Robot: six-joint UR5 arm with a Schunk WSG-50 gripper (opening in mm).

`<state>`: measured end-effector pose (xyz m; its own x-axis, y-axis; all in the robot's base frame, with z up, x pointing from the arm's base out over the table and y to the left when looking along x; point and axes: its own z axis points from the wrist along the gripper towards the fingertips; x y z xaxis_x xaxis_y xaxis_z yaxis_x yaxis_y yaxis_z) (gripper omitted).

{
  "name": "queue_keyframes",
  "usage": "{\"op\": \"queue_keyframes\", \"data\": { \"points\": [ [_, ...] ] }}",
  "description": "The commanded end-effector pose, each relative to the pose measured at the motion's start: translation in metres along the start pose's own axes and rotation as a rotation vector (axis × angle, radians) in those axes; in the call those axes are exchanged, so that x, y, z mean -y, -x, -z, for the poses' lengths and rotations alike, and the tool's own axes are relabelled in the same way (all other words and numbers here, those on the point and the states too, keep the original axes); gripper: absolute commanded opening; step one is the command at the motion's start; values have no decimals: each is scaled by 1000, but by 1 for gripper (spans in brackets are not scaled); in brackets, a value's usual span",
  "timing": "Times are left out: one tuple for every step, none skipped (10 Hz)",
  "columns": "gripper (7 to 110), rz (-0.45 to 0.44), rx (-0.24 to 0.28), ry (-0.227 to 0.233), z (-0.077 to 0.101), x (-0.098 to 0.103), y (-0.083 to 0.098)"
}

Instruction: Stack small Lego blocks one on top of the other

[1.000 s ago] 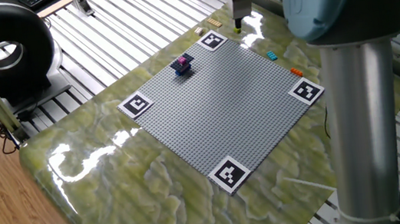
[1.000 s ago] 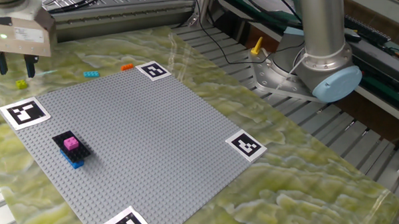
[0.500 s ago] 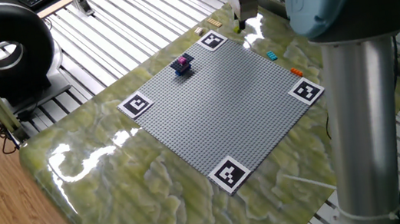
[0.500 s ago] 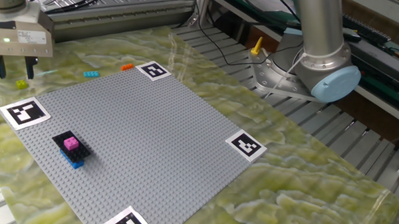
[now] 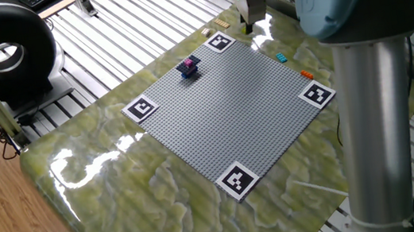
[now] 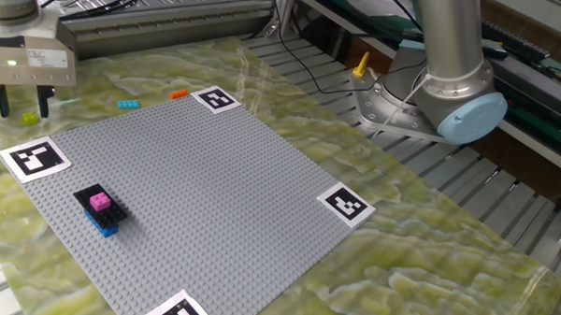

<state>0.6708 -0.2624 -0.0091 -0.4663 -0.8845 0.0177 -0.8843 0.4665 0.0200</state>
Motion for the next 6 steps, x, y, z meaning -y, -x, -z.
{"op": "queue_keyframes", "data": {
  "points": [
    [44,-14,9,-21,-4,-5,4],
    [44,-14,-5,-32,-5,-5,1],
    [44,-16,-10,-38,-5,-5,-1],
    [44,-14,-3,-32,-4,-6,1],
    [44,-14,-5,-34,-3,-6,0],
    [44,-14,-8,-35,-1,-6,-1]
  ]
}}
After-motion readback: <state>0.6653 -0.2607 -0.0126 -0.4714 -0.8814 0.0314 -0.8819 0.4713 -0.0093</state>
